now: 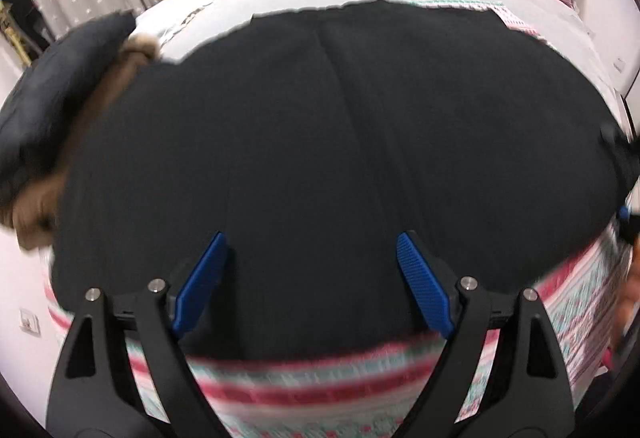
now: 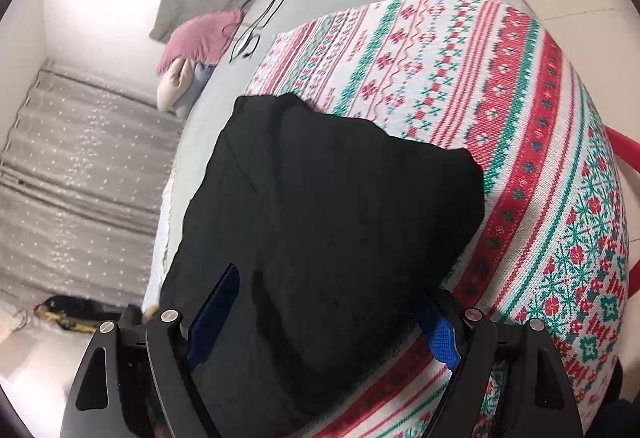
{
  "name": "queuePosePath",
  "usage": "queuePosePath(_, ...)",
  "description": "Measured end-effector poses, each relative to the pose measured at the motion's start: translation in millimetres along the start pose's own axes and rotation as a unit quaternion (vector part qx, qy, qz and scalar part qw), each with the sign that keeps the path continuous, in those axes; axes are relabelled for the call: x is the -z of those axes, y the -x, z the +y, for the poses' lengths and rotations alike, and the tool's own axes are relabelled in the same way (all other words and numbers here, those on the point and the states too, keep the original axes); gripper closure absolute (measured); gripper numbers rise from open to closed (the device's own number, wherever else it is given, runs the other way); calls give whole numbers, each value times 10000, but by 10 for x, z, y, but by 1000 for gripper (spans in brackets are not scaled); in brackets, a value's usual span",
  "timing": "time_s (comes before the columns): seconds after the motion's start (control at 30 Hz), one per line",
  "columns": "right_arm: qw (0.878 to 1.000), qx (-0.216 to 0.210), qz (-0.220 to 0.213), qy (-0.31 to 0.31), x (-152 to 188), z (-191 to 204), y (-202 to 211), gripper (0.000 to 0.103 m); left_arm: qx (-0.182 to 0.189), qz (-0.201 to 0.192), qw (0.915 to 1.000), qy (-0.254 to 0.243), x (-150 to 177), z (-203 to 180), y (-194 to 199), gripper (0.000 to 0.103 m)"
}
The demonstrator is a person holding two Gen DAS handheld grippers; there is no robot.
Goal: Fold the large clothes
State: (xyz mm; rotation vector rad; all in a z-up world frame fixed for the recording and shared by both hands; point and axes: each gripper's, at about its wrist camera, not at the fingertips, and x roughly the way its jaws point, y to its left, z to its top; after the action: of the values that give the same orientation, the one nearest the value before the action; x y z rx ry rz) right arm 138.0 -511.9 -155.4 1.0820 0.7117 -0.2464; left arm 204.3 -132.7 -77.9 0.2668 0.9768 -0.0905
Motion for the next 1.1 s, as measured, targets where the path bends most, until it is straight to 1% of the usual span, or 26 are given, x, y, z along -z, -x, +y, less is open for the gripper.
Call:
queuePosePath(0.07,9999,-121,-2,104,30,61,-23,18,-176,-195,9996,-112,28,-81,27,15)
queuePosePath(0.13,9997,-182,-38,182,55,99,-16,19,-244,-206,9995,-62,31,-92,-31,15)
queuePosePath(0.2,9994,-230,-135,241,58,135,27,22,-226,-195,9996,-27,43,-87,-86,15)
queuePosePath(0.27,9990,-290,-204,263,37,167,87,34,-115,-174,9998,20,73,-89,-53,14)
queuePosePath(0.3,9989,-313,-223,269,26,169,114,37,-25,-105,9999,86,59,-36,-35,15)
queuePosePath(0.37,9987,-335,-246,298,-6,179,160,50,27,-46,9997,254,95,99,74,15)
queuePosePath(0.47,9988,-372,-249,180,-41,139,194,63,214,-185,9993,262,188,251,327,15)
queuePosePath(0.57,9982,-429,-355,205,-63,183,234,70,192,-341,9983,443,240,534,507,15)
queuePosePath(0.63,9971,-452,-517,316,-40,257,292,73,233,-350,9953,868,248,875,535,15)
queuePosePath(0.7,9951,-409,-730,520,9,404,340,75,306,-328,9900,1335,261,1241,530,15)
queuePosePath(0.8,9913,-345,-978,810,76,601,397,76,225,-381,9822,1826,338,1704,545,15)
queuePosePath(0.93,9858,-149,-1263,1100,179,805,431,78,296,-470,9730,2239,502,2117,606,15)
queuePosePath(1.0,9808,-100,-1437,1317,242,942,464,78,324,-468,9703,2349,565,2262,619,15)
queuePosePath(1.07,9668,10,-1736,1877,373,1226,530,79,311,-525,9656,2530,634,2444,672,15)
queuePosePath(1.1,9612,31,-1820,2071,436,1334,547,79,274,-582,9630,2618,672,2537,721,15)
